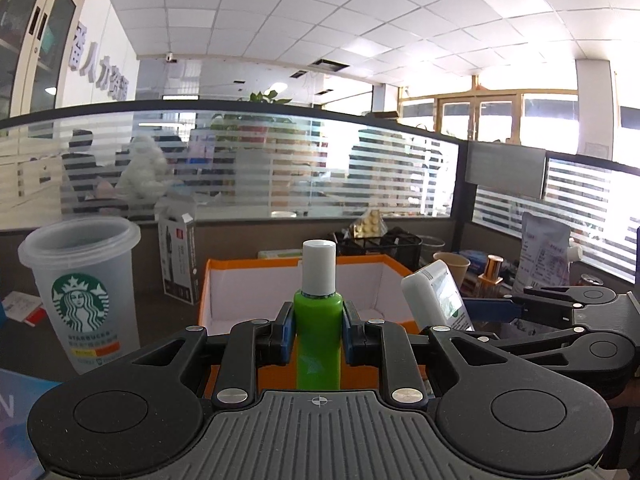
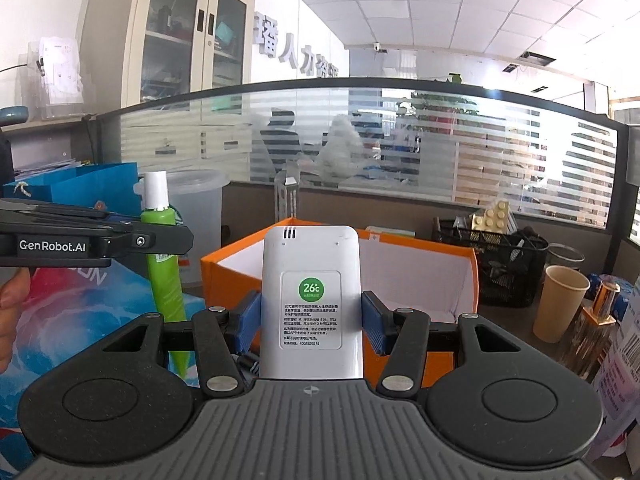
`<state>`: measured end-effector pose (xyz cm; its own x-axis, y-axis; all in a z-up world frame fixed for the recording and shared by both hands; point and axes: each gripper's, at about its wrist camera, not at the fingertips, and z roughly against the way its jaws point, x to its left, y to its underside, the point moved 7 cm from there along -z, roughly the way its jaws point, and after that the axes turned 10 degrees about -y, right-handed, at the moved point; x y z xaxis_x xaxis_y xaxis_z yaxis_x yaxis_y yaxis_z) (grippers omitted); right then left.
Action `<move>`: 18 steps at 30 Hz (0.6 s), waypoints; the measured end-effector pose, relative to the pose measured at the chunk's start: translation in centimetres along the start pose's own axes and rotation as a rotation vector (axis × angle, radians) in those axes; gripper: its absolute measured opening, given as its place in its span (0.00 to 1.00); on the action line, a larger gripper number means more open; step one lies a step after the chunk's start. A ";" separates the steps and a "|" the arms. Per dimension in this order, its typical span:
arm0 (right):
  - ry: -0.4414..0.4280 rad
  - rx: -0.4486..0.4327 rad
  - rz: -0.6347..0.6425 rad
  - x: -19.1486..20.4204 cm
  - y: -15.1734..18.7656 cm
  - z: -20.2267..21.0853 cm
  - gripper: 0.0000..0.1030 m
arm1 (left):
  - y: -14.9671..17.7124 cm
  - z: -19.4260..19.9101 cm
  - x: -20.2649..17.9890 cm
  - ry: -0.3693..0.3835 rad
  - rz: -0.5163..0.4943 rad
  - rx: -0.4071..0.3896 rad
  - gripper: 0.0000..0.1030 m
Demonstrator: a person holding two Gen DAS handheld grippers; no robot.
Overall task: Organize rigid objects
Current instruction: 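Lift the green tube and white power bank up toward the orange box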
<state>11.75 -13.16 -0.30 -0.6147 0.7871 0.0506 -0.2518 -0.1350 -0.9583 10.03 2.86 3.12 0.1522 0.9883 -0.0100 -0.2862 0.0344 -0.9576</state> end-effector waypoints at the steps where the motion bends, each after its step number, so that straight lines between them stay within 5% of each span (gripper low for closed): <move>1: 0.002 -0.004 0.001 -0.1 -0.2 0.0 0.48 | -0.2 -0.1 0.0 0.001 0.000 -0.002 0.20; 18: 0.024 -0.072 0.012 -1.8 -3.4 -0.1 0.48 | -5.1 -1.4 -0.9 0.019 -0.018 -0.092 0.20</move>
<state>13.78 -14.02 2.84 -0.5989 0.8001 0.0326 -0.1893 -0.1020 -0.9766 12.67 1.60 7.62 0.1748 0.9846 0.0026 -0.1954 0.0372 -0.9800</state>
